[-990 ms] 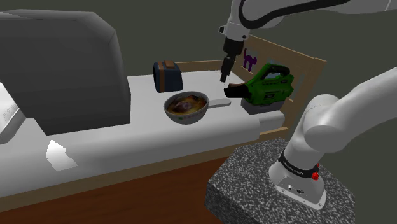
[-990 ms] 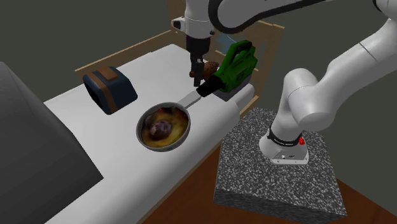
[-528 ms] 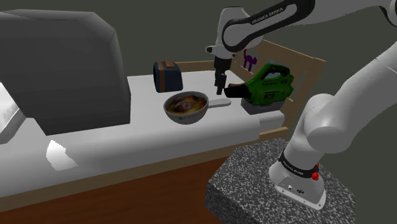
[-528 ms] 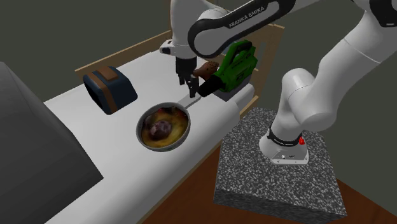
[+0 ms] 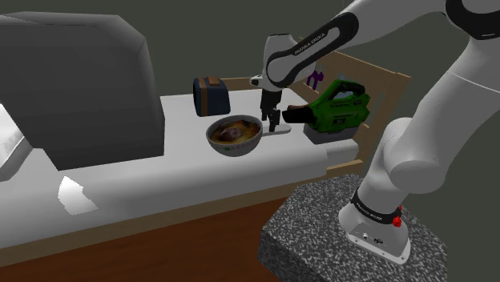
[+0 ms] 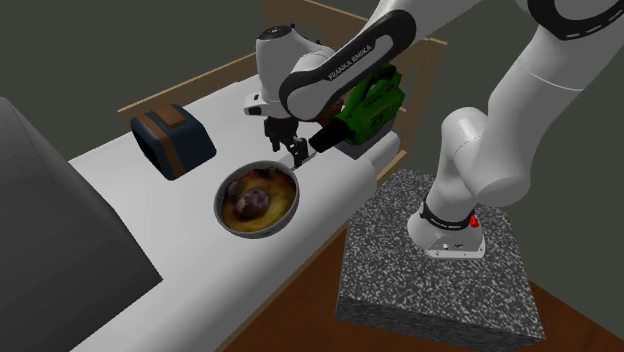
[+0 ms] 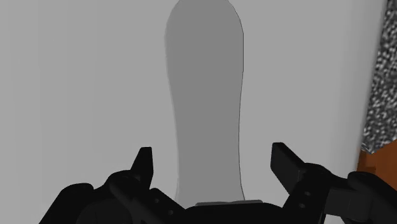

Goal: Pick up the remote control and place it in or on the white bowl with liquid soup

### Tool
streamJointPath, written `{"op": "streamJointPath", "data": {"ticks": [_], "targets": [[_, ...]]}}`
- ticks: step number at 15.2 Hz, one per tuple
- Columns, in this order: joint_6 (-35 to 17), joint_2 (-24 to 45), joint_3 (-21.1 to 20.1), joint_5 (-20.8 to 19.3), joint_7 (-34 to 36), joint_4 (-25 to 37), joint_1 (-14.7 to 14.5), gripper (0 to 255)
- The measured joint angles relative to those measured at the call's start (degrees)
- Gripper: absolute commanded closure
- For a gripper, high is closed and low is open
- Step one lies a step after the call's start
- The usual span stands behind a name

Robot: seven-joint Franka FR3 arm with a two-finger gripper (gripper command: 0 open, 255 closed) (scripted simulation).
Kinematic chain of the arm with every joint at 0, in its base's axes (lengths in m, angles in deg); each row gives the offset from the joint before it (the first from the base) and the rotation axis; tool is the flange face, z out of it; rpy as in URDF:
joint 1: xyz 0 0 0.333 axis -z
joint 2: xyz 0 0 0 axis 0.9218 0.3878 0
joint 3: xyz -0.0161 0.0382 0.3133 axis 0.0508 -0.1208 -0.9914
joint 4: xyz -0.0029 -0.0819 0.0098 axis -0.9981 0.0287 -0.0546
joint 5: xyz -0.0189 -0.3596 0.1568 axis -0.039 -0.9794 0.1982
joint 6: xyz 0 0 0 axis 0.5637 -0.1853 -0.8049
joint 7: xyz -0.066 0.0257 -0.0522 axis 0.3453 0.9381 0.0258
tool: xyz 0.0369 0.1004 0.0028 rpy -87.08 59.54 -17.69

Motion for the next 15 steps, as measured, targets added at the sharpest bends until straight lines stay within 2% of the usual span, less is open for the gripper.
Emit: {"op": "streamJointPath", "data": {"ticks": [4,10,11,15], "targets": [[-3.09,2.17,0.37,0.67,-0.95,-0.99,-0.06,0],[-3.92,2.61,0.34,0.83,-0.98,-1.38,-0.14,0],[-3.92,2.61,0.34,0.83,-0.97,-1.38,-0.15,255],[-3.92,2.58,0.33,0.82,-0.97,-1.38,-0.15,255]]}}
